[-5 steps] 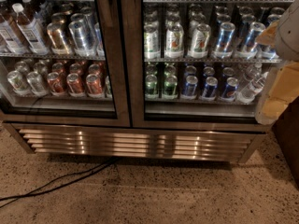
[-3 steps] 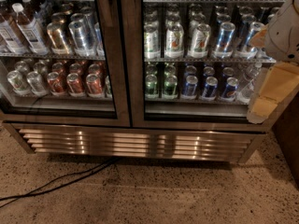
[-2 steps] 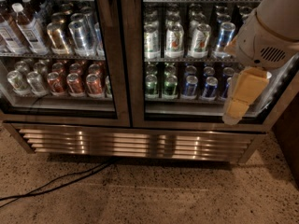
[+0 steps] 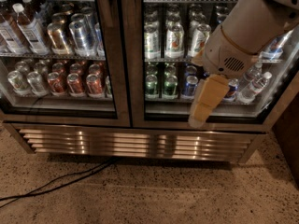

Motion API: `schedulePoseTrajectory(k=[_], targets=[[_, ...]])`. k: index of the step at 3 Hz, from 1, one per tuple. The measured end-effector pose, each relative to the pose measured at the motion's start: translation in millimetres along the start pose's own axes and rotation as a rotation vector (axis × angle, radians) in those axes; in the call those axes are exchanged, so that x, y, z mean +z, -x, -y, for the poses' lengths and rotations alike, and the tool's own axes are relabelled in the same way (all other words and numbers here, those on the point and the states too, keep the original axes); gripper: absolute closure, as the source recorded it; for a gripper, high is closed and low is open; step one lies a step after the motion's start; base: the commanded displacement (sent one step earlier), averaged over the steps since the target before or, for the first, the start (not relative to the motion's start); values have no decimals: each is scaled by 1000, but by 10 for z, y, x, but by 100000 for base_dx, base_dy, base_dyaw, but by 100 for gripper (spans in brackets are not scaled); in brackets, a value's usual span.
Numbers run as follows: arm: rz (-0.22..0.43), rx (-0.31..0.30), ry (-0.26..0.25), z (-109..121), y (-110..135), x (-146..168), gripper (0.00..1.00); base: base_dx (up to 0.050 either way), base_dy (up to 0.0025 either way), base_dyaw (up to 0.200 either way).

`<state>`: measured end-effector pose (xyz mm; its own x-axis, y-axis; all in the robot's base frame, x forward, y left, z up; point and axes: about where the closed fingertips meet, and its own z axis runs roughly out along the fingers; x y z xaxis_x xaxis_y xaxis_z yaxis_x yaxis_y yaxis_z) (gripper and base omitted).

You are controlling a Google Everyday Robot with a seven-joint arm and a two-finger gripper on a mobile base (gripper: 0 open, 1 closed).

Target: Open left fridge door

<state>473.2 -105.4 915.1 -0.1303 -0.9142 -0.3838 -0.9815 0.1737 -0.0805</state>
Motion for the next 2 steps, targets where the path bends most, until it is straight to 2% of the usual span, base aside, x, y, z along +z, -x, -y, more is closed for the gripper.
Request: schedulePoseTrajectory(k=[1, 2], targets=[[266, -41, 39, 169, 100, 271, 0, 0, 0, 0], [597, -63, 58, 290, 131, 459, 0, 0, 0, 0]])
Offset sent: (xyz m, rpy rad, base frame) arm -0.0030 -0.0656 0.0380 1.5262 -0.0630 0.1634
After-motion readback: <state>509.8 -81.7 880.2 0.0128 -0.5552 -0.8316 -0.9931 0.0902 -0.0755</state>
